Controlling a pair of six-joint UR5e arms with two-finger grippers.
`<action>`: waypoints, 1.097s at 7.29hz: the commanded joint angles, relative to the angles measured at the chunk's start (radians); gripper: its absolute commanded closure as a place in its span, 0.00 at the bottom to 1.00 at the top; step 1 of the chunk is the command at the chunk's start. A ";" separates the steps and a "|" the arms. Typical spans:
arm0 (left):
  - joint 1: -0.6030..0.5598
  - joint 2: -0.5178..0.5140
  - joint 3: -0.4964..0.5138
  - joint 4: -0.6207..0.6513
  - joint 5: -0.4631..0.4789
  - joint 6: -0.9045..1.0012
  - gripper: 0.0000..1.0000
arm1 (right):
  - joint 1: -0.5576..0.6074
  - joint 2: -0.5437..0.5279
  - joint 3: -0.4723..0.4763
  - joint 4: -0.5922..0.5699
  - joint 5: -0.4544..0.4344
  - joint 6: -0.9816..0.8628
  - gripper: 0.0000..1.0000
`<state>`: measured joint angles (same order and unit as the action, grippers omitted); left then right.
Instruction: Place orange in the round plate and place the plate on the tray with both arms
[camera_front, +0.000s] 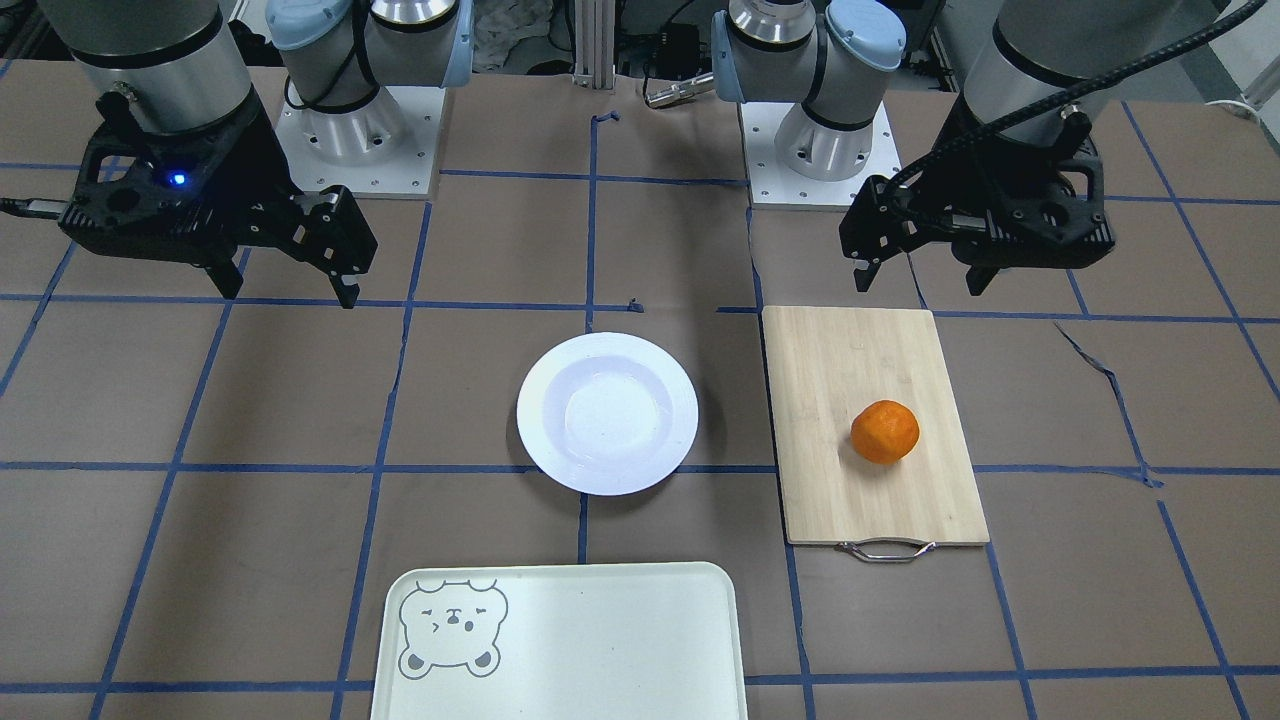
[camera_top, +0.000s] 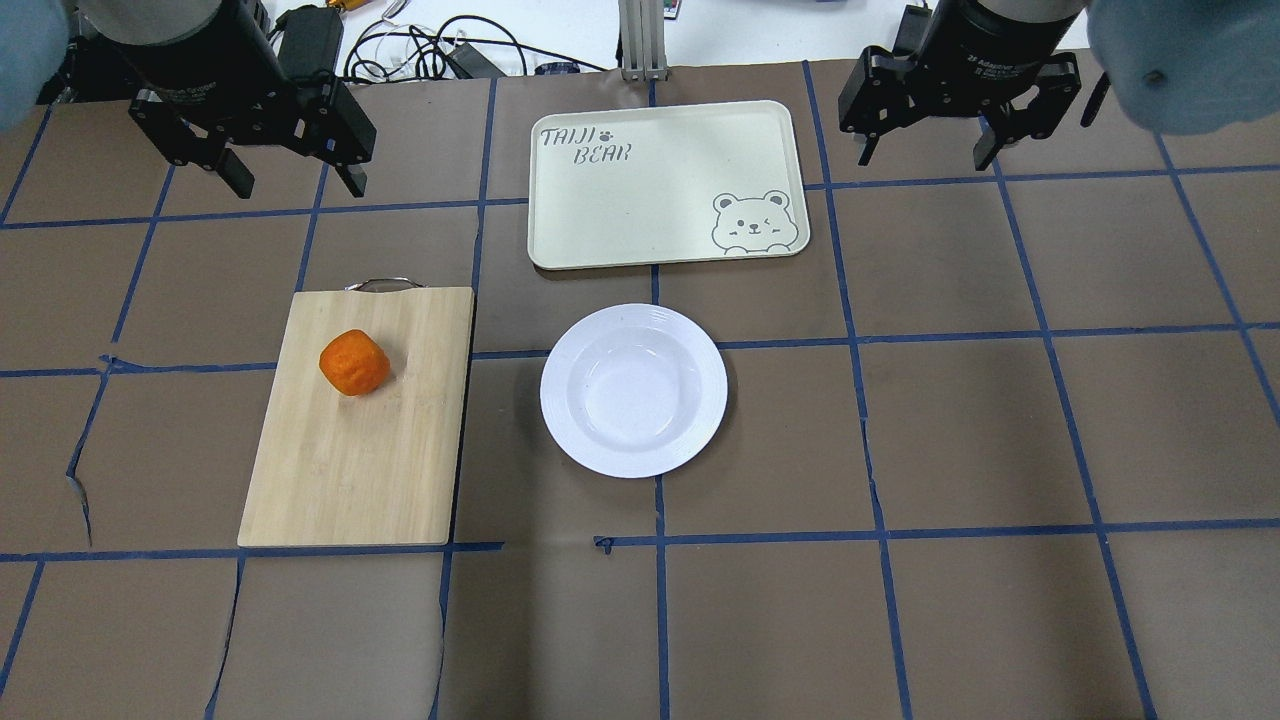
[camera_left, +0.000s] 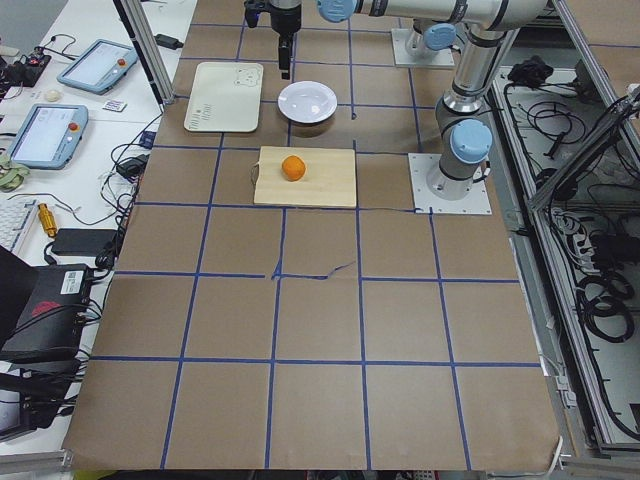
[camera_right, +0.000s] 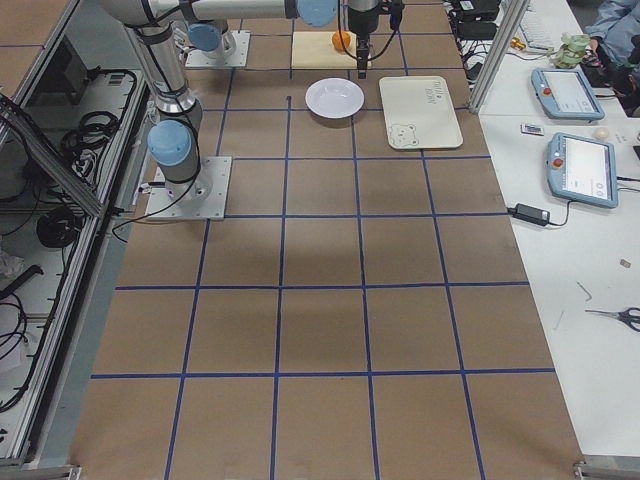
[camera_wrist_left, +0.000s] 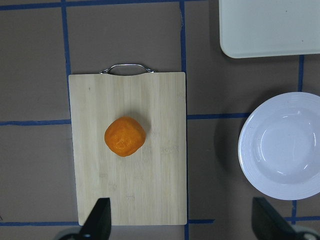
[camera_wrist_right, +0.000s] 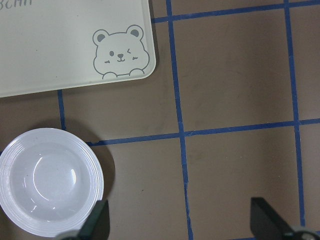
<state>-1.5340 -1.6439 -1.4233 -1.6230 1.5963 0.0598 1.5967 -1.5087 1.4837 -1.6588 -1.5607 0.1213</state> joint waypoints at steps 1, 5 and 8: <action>-0.001 -0.002 0.000 0.000 -0.001 0.000 0.00 | 0.003 -0.001 0.001 -0.002 0.005 0.000 0.00; 0.000 -0.002 -0.002 0.000 0.001 -0.001 0.00 | -0.003 0.002 0.001 0.004 0.007 0.001 0.00; 0.002 0.001 -0.002 0.000 -0.001 -0.002 0.00 | -0.004 0.004 0.003 0.008 0.005 0.001 0.00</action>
<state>-1.5324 -1.6432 -1.4250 -1.6229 1.5965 0.0587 1.5951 -1.5069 1.4859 -1.6518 -1.5546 0.1267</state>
